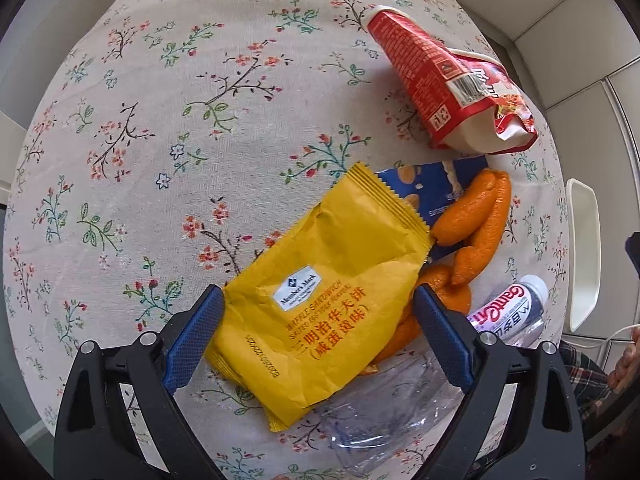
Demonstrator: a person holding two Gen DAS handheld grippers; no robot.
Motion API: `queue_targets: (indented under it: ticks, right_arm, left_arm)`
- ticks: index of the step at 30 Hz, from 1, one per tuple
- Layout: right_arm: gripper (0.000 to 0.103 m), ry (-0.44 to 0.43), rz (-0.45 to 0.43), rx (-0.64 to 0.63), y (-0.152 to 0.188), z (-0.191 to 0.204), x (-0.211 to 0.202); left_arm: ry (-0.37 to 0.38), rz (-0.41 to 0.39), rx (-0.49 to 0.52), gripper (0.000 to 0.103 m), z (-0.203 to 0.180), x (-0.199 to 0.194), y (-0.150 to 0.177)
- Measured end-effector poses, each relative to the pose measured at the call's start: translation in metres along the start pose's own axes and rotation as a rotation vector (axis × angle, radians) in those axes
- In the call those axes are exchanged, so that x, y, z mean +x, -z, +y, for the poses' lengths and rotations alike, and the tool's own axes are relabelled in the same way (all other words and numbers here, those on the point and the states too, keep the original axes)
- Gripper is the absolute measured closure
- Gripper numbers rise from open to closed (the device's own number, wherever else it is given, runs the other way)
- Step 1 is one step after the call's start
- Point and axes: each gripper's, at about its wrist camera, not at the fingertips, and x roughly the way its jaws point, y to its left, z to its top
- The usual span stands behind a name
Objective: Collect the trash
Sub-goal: 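Move the left gripper back over the table and grasp the yellow snack packet, then grasp the orange snack with the right gripper while the left holds the yellow packet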
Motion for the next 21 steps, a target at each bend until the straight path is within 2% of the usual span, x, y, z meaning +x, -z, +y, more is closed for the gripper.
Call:
queue_targets:
  ticks: [2,5,7,11,13,17,21]
  right_arm:
    - [0.007,-0.048,0.052,0.014,0.001,0.009,0.012]
    - [0.007,-0.109,0.099,0.029,0.002,0.021,0.026]
    - [0.007,-0.122,0.118,0.033,0.003,0.026,0.032]
    - [0.007,-0.133,0.145,0.030,0.005,0.034,0.041]
    - [0.007,-0.135,0.157,0.030,0.005,0.035,0.043]
    - [0.007,-0.147,0.168,0.030,0.006,0.038,0.046]
    - [0.007,-0.203,0.202,0.041,0.006,0.044,0.052]
  left_arm:
    - [0.001,-0.007,0.022,0.017,0.002,-0.001,0.004]
    - [-0.003,-0.017,0.055,0.032,0.009,-0.006,0.010]
    - [-0.009,-0.033,0.052,0.043,0.014,-0.010,0.015]
    - [0.027,-0.075,0.005,0.059,0.031,-0.018,0.021]
    - [0.032,-0.103,-0.018,0.079,0.044,-0.023,0.018]
    - [0.024,-0.149,-0.059,0.087,0.057,-0.028,0.016]
    - [0.033,-0.182,-0.045,0.096,0.058,-0.033,0.018]
